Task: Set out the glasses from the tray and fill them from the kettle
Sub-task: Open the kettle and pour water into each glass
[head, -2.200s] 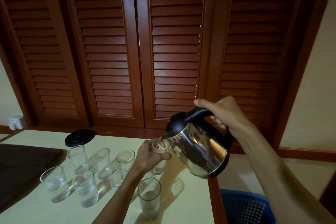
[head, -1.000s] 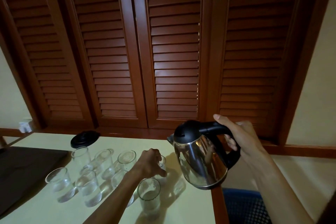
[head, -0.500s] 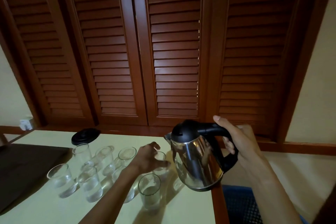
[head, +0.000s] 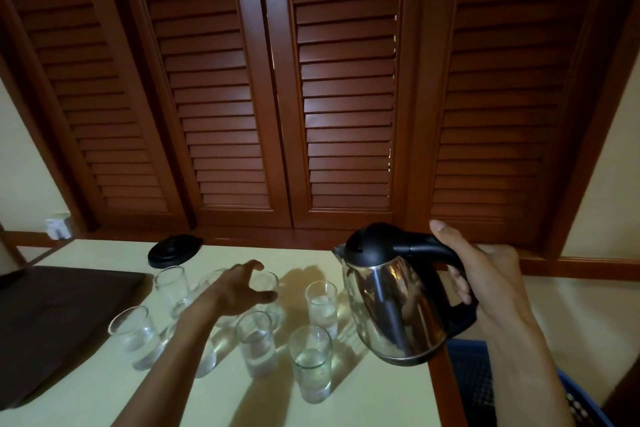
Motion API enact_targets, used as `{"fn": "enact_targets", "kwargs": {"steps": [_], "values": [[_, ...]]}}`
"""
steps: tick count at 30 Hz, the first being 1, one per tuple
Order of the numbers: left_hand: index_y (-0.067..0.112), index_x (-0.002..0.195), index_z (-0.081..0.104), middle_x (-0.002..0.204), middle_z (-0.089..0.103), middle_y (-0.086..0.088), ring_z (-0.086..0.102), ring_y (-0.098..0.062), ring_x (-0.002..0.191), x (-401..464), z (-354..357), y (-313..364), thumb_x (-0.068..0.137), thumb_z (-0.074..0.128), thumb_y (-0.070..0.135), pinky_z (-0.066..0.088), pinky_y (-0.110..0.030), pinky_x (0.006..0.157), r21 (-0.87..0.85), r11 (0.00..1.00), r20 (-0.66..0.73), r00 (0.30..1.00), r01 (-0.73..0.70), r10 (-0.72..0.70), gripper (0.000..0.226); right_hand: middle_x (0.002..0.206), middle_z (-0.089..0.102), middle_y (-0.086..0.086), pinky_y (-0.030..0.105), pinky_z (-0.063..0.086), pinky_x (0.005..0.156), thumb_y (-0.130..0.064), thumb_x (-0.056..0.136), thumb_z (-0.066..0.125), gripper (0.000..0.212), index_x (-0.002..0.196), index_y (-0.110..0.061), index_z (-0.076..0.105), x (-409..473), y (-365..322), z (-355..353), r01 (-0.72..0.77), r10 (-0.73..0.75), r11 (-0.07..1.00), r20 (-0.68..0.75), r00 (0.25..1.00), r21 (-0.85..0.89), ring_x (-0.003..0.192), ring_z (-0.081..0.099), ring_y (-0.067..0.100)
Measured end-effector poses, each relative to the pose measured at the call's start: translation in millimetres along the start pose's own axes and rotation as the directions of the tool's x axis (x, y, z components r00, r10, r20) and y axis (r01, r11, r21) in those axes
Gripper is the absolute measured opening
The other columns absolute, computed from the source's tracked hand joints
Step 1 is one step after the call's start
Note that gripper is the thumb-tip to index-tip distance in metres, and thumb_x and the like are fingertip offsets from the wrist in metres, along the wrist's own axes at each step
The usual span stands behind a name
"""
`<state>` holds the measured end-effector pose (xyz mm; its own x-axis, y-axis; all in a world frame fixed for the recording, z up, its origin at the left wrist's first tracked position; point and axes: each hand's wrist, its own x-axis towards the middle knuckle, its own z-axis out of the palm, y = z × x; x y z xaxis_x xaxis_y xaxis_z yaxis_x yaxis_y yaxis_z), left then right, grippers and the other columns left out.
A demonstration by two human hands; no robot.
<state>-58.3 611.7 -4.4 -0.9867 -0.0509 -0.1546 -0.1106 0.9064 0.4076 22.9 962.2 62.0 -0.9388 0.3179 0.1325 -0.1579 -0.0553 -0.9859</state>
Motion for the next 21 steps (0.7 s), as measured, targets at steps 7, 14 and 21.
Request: {"fn": "enact_targets", "kwargs": {"steps": [7,14,21], "values": [[0.023,0.145,0.042,0.131,0.064,-0.008,0.062,-0.022,0.110,17,17,-23,0.074,0.087,0.044,0.043,-0.027,0.090,-0.136,0.991,0.040,0.999,-0.011,0.016,0.087,0.039,0.044,0.004,0.020,0.031,0.035,-0.039,0.085,0.077,0.053,0.046,-0.013,0.052,-5,-15,20,0.113,-0.117,0.991,-0.052,0.992,-0.068,0.030,0.036,0.017],[0.011,0.098,0.062,0.104,0.073,-0.005,0.066,-0.023,0.097,34,22,-30,0.047,0.099,0.035,0.046,-0.030,0.074,-0.376,0.926,-0.061,0.997,0.021,-0.048,0.068,0.048,0.059,-0.012,0.012,0.043,0.044,-0.030,0.084,0.073,0.024,0.084,-0.011,0.059,-19,-23,55,0.247,-0.249,0.968,-0.046,0.967,-0.043,0.039,0.055,0.000],[0.018,0.088,0.070,0.089,0.077,0.002,0.072,-0.016,0.090,31,-21,-13,0.036,0.099,0.040,0.050,-0.031,0.080,-0.673,0.732,-0.167,0.986,-0.106,-0.011,0.064,0.048,0.057,-0.010,0.022,0.042,0.049,-0.040,0.079,0.076,0.029,0.081,-0.013,0.064,-30,-20,86,0.099,-0.113,0.992,-0.236,0.965,-0.072,0.037,0.050,-0.001]]}}
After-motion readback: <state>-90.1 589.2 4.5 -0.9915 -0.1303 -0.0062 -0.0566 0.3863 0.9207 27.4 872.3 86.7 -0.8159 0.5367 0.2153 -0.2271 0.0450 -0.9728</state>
